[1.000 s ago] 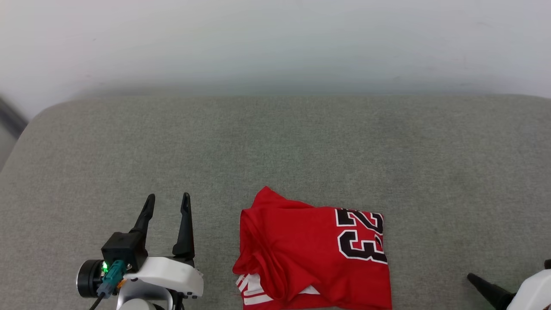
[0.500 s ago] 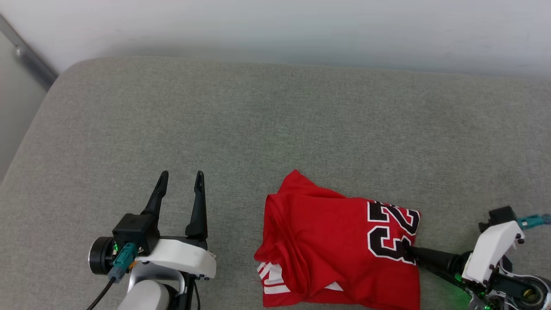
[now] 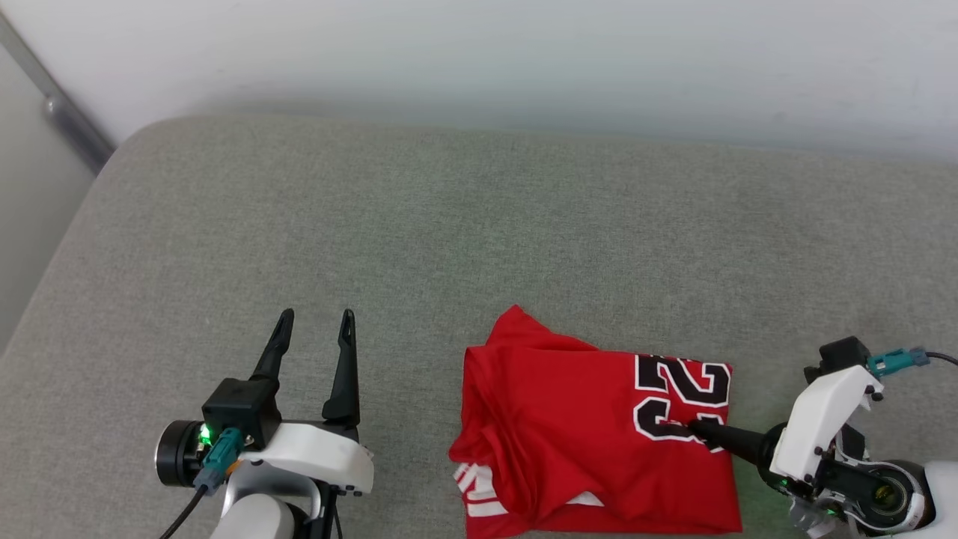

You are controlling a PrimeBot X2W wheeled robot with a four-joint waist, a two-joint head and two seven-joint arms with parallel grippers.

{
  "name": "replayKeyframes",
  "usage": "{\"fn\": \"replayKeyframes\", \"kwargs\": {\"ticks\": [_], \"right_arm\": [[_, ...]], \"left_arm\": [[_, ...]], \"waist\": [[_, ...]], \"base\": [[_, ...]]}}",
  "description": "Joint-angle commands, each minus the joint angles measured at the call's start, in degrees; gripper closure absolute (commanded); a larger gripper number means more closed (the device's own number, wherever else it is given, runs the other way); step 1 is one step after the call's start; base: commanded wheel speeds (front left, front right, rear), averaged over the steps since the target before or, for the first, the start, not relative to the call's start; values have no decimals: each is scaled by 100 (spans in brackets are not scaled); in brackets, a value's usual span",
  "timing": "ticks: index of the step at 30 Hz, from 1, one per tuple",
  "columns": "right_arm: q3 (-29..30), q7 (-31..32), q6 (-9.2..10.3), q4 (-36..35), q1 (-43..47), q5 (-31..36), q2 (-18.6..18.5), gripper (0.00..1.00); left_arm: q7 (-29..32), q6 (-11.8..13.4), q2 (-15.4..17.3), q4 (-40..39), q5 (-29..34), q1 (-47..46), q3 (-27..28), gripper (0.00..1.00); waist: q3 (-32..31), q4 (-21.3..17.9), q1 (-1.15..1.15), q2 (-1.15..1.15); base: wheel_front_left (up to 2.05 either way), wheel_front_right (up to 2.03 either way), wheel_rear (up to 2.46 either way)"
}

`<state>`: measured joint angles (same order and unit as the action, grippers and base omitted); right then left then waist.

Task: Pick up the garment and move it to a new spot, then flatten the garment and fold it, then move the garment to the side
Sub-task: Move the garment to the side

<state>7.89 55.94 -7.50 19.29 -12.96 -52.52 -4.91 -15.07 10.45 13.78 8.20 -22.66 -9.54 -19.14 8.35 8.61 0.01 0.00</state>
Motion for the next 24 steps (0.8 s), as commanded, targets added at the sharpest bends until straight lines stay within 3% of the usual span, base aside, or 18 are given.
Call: {"fn": "replayKeyframes", "kwargs": {"ticks": [1, 13, 24], "right_arm": [[-137, -204, 2, -89, 51, 156, -186, 100], [-1244, -1458, 2, 57, -10, 1855, -1515, 100], [-1314, -2105, 2, 709, -1127, 2568, -1902, 100]], "left_arm": [[-12, -22, 17, 37, 23, 79, 16, 0], [-12, -16, 88, -37, 46, 347, -30, 0], [71, -30, 178, -426, 247, -99, -153, 0]], "waist": [[-150, -106, -1, 0], [-544, -1018, -1, 0], [284, -2212, -1, 0]], "base": [[0, 0, 0], [0, 0, 0], [0, 0, 0]]}}
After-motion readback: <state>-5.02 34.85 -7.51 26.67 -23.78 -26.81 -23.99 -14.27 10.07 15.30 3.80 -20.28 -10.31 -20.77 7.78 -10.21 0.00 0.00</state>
